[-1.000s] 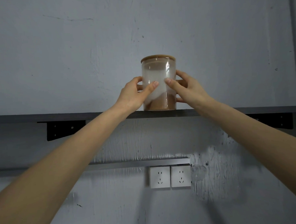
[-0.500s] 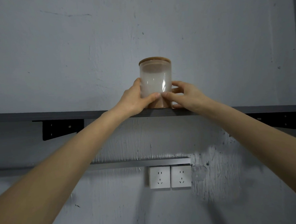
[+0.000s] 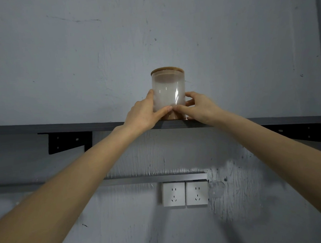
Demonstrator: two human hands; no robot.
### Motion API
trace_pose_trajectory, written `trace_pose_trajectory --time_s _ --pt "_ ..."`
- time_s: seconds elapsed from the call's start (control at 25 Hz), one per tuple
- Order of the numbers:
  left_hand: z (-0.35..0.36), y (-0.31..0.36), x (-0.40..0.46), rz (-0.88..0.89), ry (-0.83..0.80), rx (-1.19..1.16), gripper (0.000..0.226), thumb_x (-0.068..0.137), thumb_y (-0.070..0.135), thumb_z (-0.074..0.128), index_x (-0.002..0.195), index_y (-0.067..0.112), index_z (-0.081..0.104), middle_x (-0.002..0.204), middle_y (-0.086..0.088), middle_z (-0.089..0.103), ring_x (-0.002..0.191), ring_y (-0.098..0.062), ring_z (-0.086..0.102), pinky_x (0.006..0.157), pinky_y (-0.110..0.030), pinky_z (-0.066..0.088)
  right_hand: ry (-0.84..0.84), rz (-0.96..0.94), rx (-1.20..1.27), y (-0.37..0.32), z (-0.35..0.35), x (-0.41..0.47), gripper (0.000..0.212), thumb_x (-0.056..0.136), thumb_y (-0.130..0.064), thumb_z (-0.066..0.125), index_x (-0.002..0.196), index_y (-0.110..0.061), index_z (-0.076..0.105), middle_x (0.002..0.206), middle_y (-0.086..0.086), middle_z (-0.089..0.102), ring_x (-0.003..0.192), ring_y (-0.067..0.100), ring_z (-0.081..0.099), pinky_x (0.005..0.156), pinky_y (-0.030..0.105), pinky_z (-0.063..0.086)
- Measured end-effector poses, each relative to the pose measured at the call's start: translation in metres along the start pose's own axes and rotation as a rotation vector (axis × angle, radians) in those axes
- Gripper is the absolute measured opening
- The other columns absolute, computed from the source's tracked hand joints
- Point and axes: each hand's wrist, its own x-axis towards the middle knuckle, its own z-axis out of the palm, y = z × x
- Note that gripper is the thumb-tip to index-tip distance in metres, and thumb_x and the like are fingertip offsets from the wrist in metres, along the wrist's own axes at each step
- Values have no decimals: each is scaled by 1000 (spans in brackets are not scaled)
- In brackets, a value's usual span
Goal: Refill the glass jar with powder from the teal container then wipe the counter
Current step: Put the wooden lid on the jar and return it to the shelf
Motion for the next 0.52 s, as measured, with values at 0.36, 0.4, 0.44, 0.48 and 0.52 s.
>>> trace_pose_trajectory --time_s 0.36,0.4,0.44,0.48,0.52 --pt "-6 0 -12 70 -43 128 83 79 49 59 139 16 13 143 -12 34 121 -30 44 91 -45 43 14 -132 -296 2 0 -16 73 85 -36 56 141 -16 13 136 18 40 119 30 45 94 35 38" --pt "-7 1 -16 78 -37 144 83 80 48 57 140 16 11 146 -12 30 124 -30 42 92 -45 41 18 -145 -320 2 0 -19 73 86 -35 55 142 -16 12 138 18 37 121 30 42 96 35 36" --pt "-7 2 -20 92 -26 170 82 82 48 54 141 15 8 148 -11 26 127 -30 38 95 -45 39 27 -160 -334 2 0 -23 73 86 -35 54 142 -17 11 140 17 35 123 30 40 97 35 34" --pt "-8 4 -24 111 -14 202 80 84 48 52 142 14 7 150 -11 22 131 -30 33 99 -46 36 39 -180 -344 1 -1 -27 72 87 -34 53 143 -17 11 141 16 33 124 30 39 97 35 33" --pt "-9 6 -30 128 -9 233 79 86 48 49 142 13 6 152 -11 18 134 -29 27 104 -47 31 53 -201 -356 1 -1 -33 71 87 -34 53 143 -17 12 142 15 32 125 30 38 99 36 32"
